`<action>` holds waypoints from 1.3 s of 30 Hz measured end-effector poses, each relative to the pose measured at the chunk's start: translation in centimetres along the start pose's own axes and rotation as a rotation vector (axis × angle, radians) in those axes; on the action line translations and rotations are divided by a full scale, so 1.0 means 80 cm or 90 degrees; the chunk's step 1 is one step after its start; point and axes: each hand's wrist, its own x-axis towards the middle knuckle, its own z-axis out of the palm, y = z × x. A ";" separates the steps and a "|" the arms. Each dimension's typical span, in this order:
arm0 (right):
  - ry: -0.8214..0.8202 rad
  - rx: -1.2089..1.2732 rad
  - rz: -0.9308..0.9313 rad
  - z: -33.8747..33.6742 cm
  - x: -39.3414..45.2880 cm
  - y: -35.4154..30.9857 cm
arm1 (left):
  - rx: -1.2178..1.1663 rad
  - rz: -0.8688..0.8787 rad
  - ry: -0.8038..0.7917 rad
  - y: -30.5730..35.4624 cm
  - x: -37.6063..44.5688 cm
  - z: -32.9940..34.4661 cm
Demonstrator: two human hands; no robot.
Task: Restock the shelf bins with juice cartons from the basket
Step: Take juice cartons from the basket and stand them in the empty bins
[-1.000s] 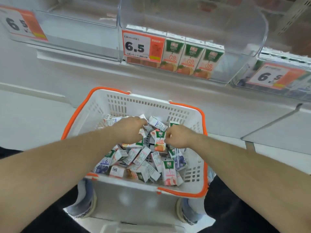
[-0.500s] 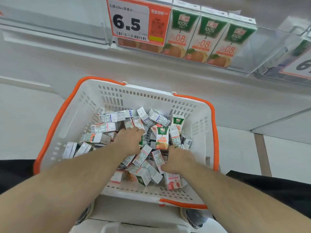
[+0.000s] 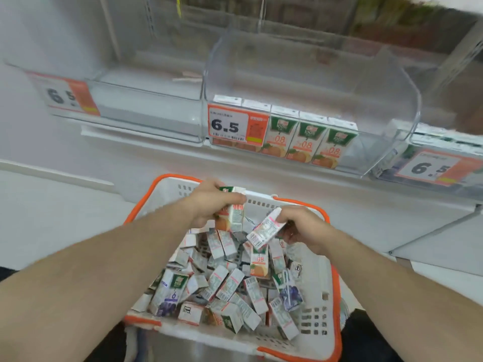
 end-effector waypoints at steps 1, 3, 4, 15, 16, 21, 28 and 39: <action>0.013 0.016 -0.033 0.002 -0.008 -0.017 | -0.035 -0.002 -0.021 0.018 -0.014 -0.002; 0.059 0.035 -0.106 0.006 -0.025 -0.050 | -0.060 0.015 -0.061 0.051 -0.039 -0.010; 0.084 0.051 -0.137 0.009 -0.033 -0.064 | -0.046 0.036 -0.072 0.065 -0.049 -0.014; 0.261 0.039 -0.267 0.059 -0.079 -0.164 | 0.064 0.134 -0.037 0.125 -0.104 -0.099; 0.282 0.017 -0.273 0.065 -0.078 -0.171 | 0.064 0.138 -0.045 0.125 -0.108 -0.106; 0.370 -0.123 -0.349 0.097 -0.074 -0.212 | 0.226 0.211 0.012 0.129 -0.106 -0.143; 0.394 -0.211 -0.501 0.151 -0.071 -0.260 | 0.406 0.359 0.090 0.120 -0.101 -0.156; 0.101 -0.215 -0.532 0.181 0.006 -0.363 | 0.117 0.326 0.171 0.123 -0.086 -0.263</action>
